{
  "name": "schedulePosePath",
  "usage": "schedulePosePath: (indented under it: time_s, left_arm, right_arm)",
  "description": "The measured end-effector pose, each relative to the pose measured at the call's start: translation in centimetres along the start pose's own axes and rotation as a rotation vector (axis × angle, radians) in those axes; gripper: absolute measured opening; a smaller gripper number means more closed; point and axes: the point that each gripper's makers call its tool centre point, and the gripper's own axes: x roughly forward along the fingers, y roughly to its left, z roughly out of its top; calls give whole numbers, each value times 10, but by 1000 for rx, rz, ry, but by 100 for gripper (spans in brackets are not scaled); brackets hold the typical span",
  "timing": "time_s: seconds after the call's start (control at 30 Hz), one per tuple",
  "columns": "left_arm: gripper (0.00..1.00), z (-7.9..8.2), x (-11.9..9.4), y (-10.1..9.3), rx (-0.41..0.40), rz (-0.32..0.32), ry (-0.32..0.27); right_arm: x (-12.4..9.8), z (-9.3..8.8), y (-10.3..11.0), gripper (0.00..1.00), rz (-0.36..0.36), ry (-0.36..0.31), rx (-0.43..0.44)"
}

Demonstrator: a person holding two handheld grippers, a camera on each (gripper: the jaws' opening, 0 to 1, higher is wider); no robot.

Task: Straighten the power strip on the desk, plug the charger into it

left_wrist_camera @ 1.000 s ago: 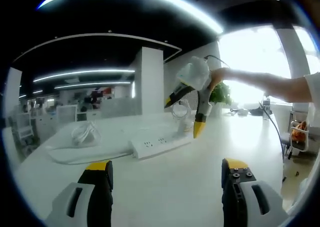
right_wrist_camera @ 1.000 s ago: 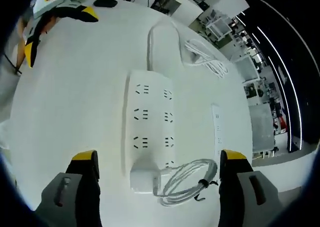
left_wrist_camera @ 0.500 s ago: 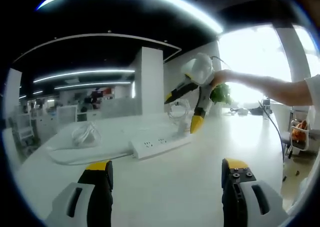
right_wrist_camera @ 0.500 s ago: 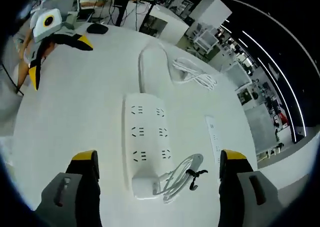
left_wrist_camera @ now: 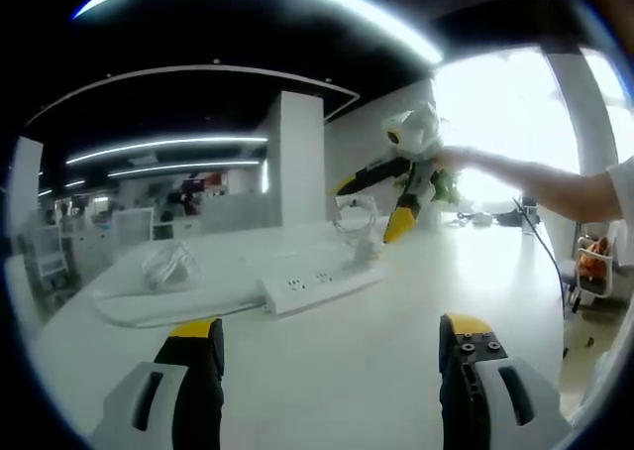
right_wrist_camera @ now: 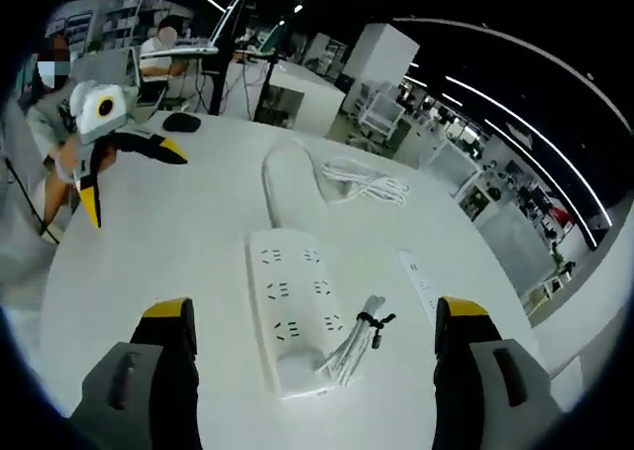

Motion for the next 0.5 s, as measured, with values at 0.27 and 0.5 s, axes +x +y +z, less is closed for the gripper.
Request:
schedulePosePath:
  time_s: [0.27, 0.5]
  left_arm:
    - [93, -1, 5, -4, 4, -14, 6]
    - [93, -2, 6, -7, 7, -21, 5]
  right_arm:
    - [-24, 6, -5, 98, -51, -131, 92]
    - [-45, 4, -11, 98, -98, -194, 127]
